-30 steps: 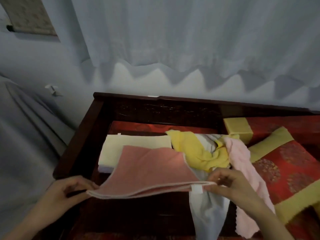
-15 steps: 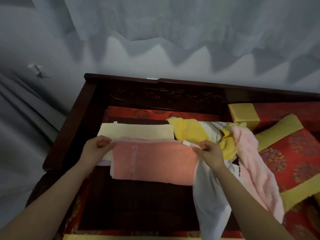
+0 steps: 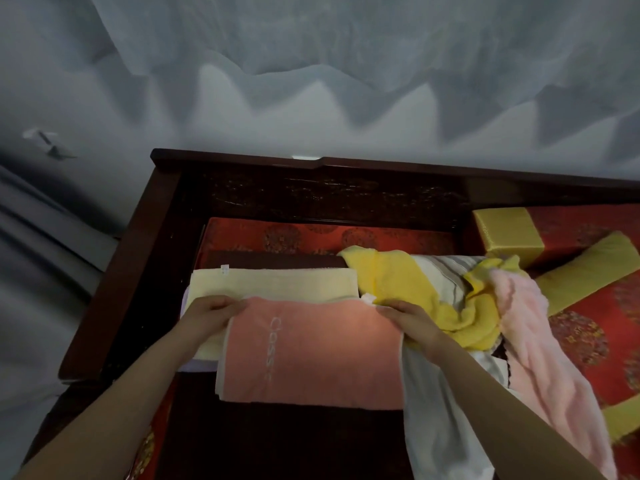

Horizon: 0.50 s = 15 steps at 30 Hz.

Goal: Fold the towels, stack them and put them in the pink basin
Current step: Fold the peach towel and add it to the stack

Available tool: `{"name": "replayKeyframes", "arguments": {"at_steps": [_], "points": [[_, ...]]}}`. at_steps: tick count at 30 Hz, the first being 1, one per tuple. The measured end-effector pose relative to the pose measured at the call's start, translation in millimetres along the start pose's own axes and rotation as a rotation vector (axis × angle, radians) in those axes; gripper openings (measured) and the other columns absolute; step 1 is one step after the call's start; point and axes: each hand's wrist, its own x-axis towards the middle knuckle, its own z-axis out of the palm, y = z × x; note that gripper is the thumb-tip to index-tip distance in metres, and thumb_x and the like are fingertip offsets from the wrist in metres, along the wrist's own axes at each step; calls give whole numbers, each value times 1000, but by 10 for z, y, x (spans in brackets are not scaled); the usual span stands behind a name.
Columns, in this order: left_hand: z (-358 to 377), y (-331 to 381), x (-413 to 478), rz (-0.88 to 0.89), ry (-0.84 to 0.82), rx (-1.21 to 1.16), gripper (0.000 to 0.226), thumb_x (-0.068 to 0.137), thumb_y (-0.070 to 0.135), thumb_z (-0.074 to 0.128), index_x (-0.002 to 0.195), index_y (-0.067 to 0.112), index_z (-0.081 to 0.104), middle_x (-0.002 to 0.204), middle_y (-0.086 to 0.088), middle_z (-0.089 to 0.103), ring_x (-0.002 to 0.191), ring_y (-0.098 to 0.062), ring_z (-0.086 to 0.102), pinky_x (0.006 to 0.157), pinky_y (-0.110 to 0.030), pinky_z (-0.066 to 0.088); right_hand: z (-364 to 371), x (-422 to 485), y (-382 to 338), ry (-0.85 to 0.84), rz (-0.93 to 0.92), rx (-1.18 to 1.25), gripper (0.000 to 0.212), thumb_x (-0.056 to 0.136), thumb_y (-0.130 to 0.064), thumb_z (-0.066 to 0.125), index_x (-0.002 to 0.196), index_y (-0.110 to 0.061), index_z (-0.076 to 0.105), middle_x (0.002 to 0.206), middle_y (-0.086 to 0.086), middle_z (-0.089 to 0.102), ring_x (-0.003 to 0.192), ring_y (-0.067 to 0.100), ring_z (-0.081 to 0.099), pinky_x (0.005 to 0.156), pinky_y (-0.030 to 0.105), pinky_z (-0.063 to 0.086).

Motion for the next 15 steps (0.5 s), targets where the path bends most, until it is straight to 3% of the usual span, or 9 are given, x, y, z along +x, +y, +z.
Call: {"name": "replayKeyframes", "arguments": {"at_steps": [2,4,6,8,11,13,15], "points": [[-44,32,-6,-58,-60,-3,34,84,36,68,89,3,74,97,-16,73,97,-35,65,92,-41,49,-10,34,3,-53,-9,-57,19,87,-16,64,106,-16,67,97,-4,66,85,6,59,67,15,45],[-54,31,3,-44,-58,45,39,84,37,68,91,-1,74,96,-17,72,92,-35,64,85,-40,50,-26,48,14,-72,-31,-120,20,84,-7,67,103,-14,68,97,0,66,83,9,61,66,15,48],[-57,47,-26,57,44,59,33,84,31,69,90,-1,73,93,-12,71,84,-23,62,75,-32,46,-59,58,18,-36,-47,-169,20,78,-3,72,96,-12,70,95,4,66,82,15,62,71,22,52],[-69,42,-91,186,189,8,15,83,22,71,87,7,74,93,5,67,88,-12,60,78,-26,44,-112,86,59,35,-94,-271,14,73,-8,77,85,-11,71,86,5,67,80,19,62,73,28,50],[-55,-13,-221,262,279,-51,6,79,12,74,85,13,72,91,14,62,88,-5,57,77,-19,42,-142,65,122,168,-214,-379,22,72,-11,79,68,-16,58,66,-5,53,66,14,49,56,15,35],[-32,-94,-236,233,240,-70,17,79,14,74,95,13,71,91,8,64,86,-5,58,74,-19,44,-136,45,158,197,-268,-402,21,71,-11,79,81,-16,61,77,-2,56,73,16,52,59,14,36],[-37,-148,-199,151,168,-103,39,78,19,76,114,19,62,101,3,61,94,-11,58,84,-29,47,-114,31,149,180,-286,-464,38,71,-16,80,106,-16,65,97,3,56,88,19,55,75,22,42]]}}
